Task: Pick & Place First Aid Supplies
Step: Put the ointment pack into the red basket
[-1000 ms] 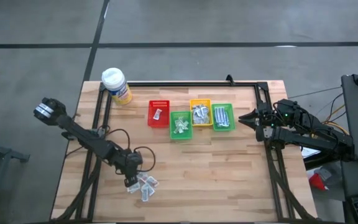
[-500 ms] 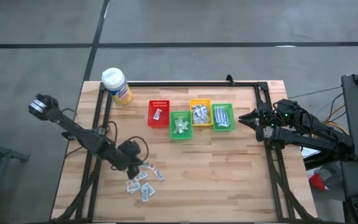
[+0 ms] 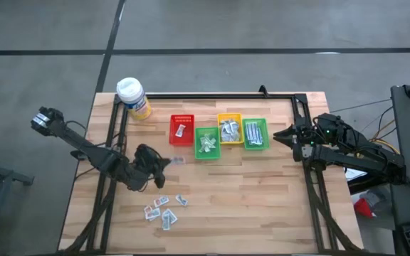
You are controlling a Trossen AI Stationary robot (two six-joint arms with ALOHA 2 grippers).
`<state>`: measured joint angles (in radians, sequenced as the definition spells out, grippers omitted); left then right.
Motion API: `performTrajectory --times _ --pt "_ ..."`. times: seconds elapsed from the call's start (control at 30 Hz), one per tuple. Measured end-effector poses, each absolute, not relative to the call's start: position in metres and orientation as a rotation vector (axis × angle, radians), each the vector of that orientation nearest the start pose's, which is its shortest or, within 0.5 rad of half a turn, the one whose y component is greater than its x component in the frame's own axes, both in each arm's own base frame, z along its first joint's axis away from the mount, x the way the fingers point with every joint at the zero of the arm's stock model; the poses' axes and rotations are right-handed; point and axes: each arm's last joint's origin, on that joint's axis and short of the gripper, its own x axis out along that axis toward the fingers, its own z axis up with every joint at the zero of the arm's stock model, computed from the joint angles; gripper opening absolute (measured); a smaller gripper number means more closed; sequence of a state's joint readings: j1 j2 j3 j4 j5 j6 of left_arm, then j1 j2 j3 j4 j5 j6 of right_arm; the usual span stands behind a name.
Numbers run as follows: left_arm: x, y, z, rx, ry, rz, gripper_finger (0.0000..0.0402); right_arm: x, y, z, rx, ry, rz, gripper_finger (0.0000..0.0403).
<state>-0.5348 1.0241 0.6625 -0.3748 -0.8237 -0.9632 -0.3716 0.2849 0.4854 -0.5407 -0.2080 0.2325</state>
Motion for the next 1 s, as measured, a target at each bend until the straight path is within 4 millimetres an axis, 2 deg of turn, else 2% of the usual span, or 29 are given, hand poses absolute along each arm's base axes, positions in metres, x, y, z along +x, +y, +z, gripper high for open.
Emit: performTrajectory --times 0.23,0.43,0.77,1.0 --pt "0.189 -0.068 0.261 -0.359 0.242 0.684 0.0 0.082 -0.025 0.253 0.327 0.306 -0.199 0.0084" --pt "0.203 -0.05 0.277 -0.24 0.248 0.779 0.0 0.082 -0.025 0.253 0.327 0.306 -0.2 0.0086" --pt "0.232 -0.012 0.292 -0.043 0.459 0.847 0.0 0.082 -0.025 0.253 0.327 0.306 -0.2 0.0069" --pt "0.249 0.013 0.292 0.061 0.676 0.857 0.0 0.082 -0.025 0.253 0.327 0.306 -0.2 0.0074"
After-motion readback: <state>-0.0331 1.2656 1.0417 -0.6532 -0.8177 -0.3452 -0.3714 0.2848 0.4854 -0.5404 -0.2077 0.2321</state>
